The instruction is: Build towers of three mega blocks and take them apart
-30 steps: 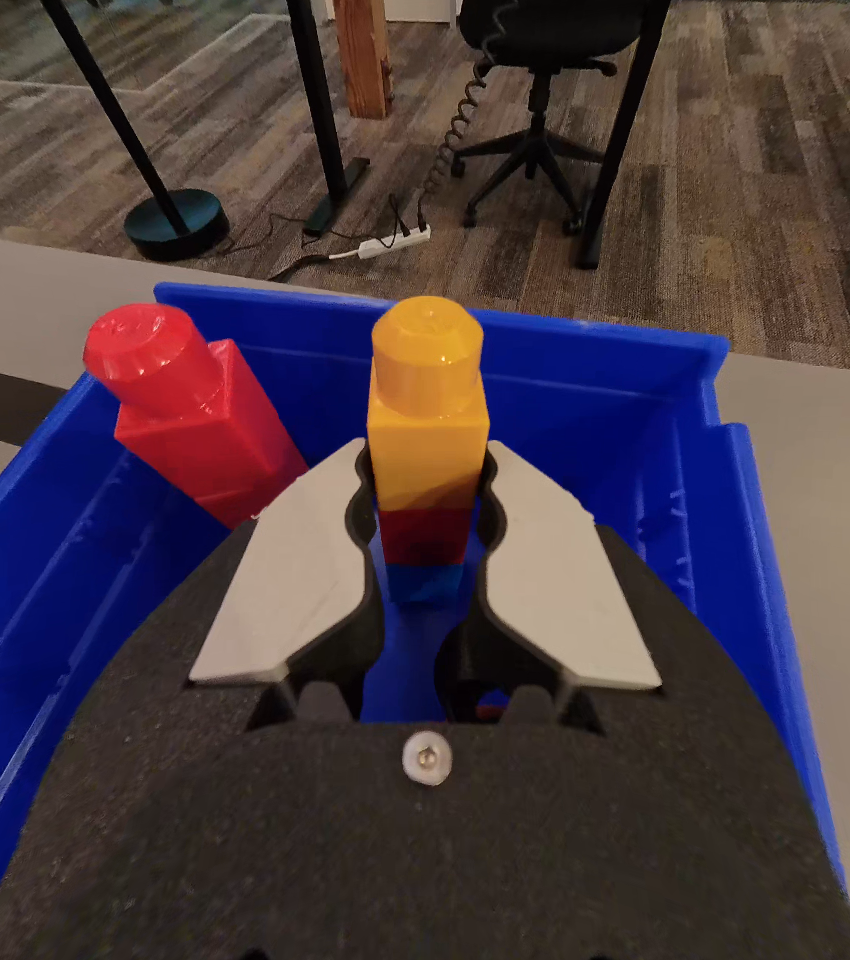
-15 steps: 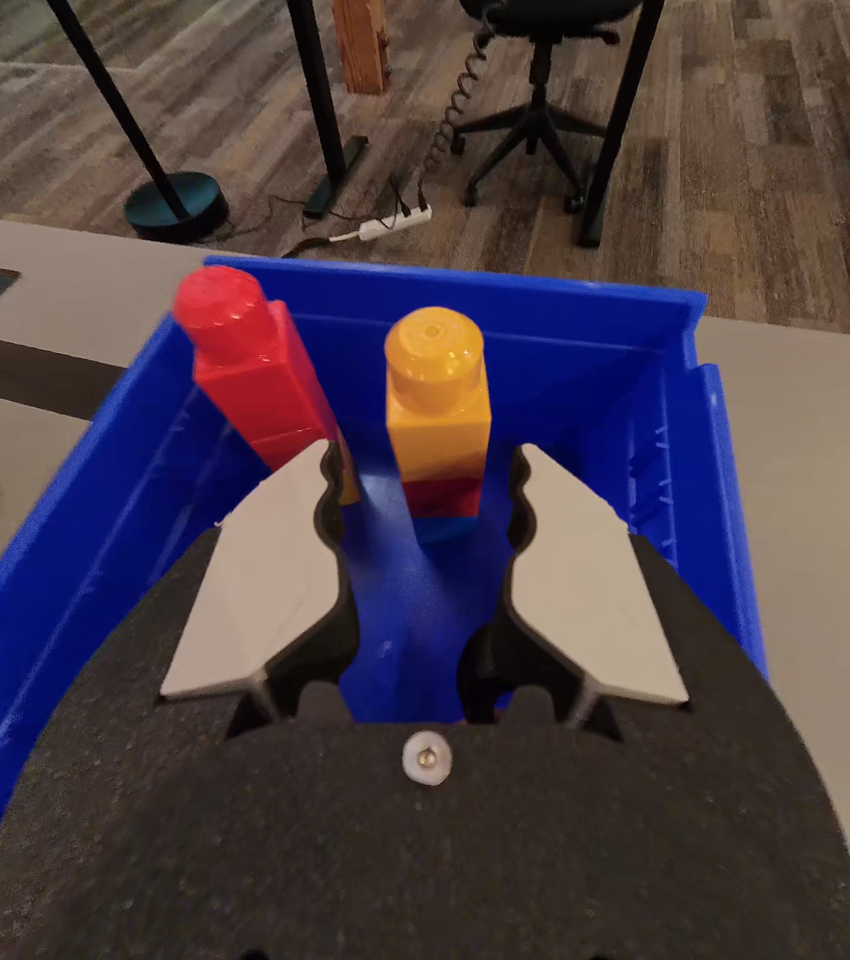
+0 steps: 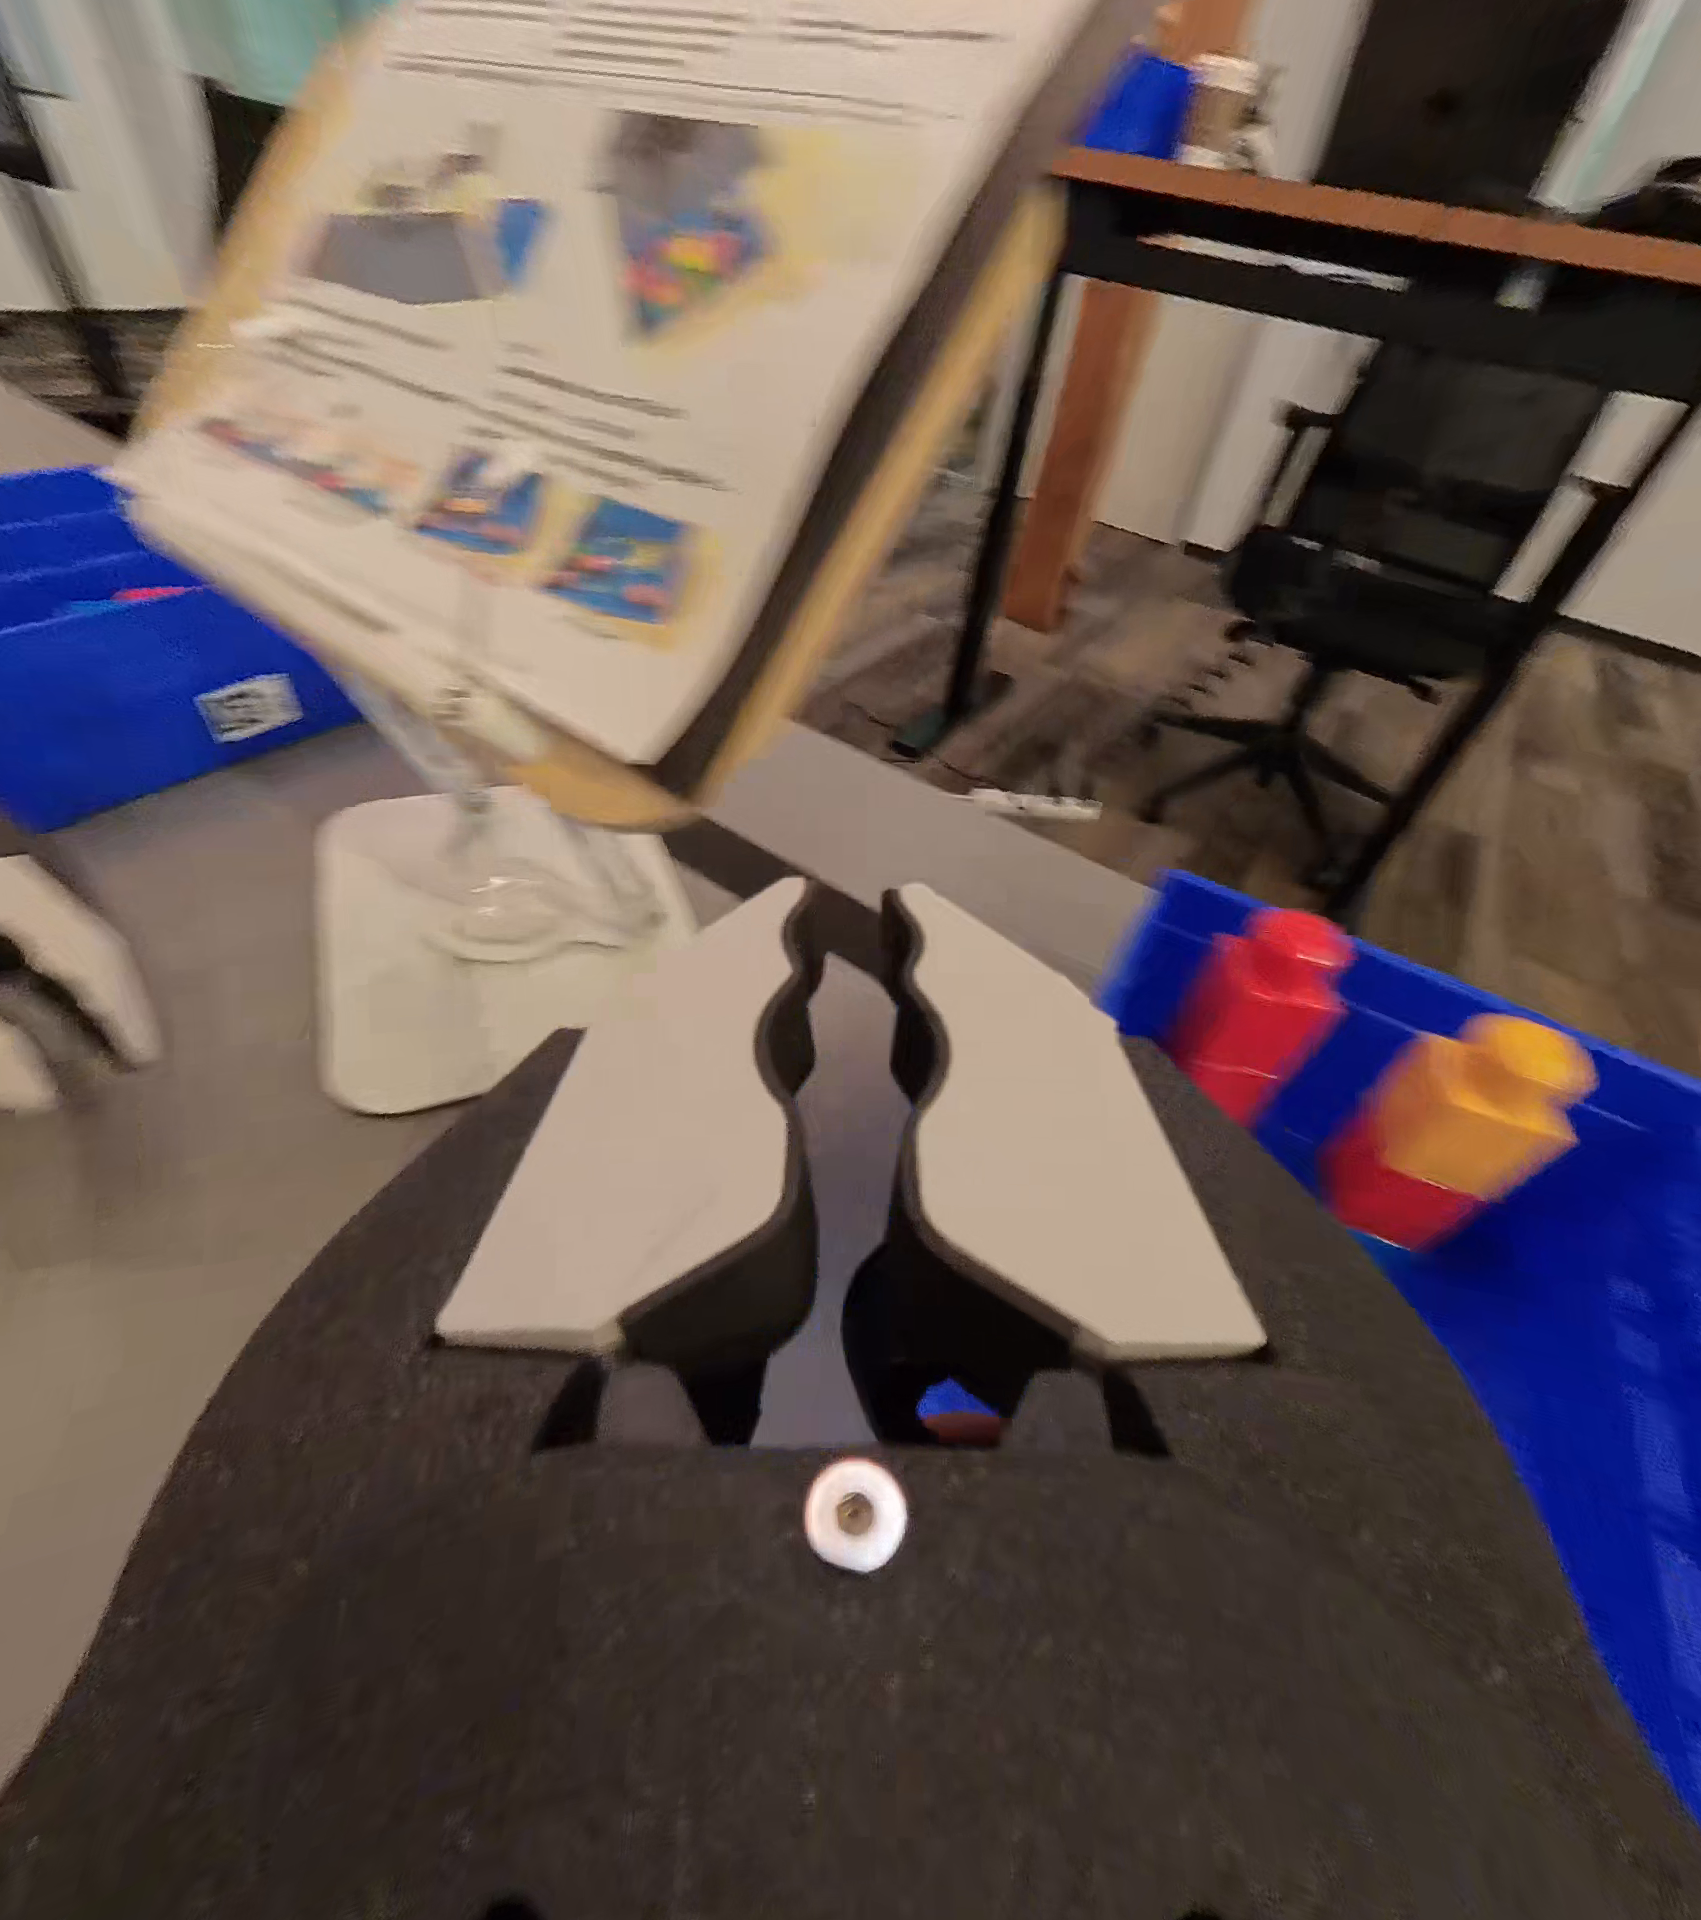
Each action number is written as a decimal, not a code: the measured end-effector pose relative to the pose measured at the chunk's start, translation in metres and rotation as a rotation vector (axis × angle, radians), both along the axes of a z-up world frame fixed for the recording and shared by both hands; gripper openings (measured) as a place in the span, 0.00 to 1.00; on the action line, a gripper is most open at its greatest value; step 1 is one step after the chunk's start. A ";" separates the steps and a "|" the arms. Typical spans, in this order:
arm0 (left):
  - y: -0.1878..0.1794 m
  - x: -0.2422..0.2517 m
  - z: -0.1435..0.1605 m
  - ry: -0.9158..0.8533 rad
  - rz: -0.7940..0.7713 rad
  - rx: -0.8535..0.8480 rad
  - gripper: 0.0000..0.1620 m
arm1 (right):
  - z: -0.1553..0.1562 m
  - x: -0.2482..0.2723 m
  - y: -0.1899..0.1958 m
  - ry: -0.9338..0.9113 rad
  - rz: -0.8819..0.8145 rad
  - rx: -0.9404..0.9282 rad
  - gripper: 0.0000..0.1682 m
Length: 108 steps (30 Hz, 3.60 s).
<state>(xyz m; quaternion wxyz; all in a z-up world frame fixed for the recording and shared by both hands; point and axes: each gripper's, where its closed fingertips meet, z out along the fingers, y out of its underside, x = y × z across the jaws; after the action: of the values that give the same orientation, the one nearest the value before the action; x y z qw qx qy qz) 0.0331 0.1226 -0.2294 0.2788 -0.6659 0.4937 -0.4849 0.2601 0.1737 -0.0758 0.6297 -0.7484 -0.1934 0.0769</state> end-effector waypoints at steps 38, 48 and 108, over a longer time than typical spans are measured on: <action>0.190 -0.221 0.084 0.240 0.885 0.309 0.27 | -0.127 -0.189 0.043 -0.046 0.322 -0.021 0.11; 0.242 -0.227 0.001 0.509 0.847 0.026 0.30 | -0.126 -0.189 0.042 -0.038 0.329 -0.023 0.11; -0.018 -0.079 0.036 1.111 -0.279 0.587 0.18 | -0.138 -0.302 -0.055 -0.344 0.815 0.177 0.22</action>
<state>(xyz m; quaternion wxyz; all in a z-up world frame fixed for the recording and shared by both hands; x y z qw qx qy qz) -0.0464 0.1044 -0.1931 0.0863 -0.6435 0.7585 0.0560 -0.0415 0.1189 -0.2140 0.5682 -0.5566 -0.5799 0.1763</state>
